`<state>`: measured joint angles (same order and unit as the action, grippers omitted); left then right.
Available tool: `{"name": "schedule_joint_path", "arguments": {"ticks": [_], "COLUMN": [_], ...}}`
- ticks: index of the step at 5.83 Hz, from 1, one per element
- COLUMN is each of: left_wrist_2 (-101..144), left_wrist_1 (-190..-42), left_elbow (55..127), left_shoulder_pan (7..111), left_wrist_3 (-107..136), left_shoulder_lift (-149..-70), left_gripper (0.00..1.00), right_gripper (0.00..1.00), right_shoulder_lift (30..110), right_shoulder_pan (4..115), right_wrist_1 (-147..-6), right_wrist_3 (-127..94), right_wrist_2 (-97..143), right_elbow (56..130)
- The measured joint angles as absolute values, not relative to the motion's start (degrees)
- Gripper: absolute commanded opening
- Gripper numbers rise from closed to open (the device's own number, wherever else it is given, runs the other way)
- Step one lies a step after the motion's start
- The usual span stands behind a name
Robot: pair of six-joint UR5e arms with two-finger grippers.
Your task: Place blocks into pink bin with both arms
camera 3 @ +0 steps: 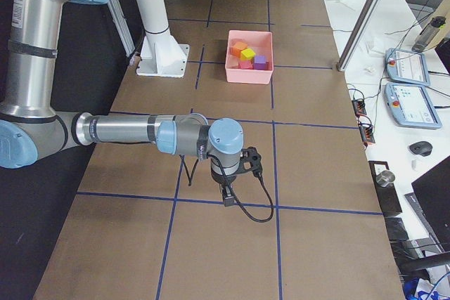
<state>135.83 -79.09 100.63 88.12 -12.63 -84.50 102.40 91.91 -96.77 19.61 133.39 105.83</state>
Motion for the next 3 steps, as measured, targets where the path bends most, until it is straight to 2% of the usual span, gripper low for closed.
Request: {"name": "schedule_joint_path", "arguments": {"ticks": [3], "left_wrist_2": [133.76], "left_wrist_1": [-78.9], "left_elbow": [100.62], "left_shoulder_pan": [88.15], "left_wrist_3": [-12.87], "left_shoulder_lift": [-84.22], "left_gripper": [1.0], "right_gripper": [1.0], "right_shoulder_lift": [102.39], "right_shoulder_pan": [91.85], "right_wrist_1": [-96.77], "right_wrist_3": [19.62], "right_wrist_2": [133.45], "right_elbow": [105.82]}}
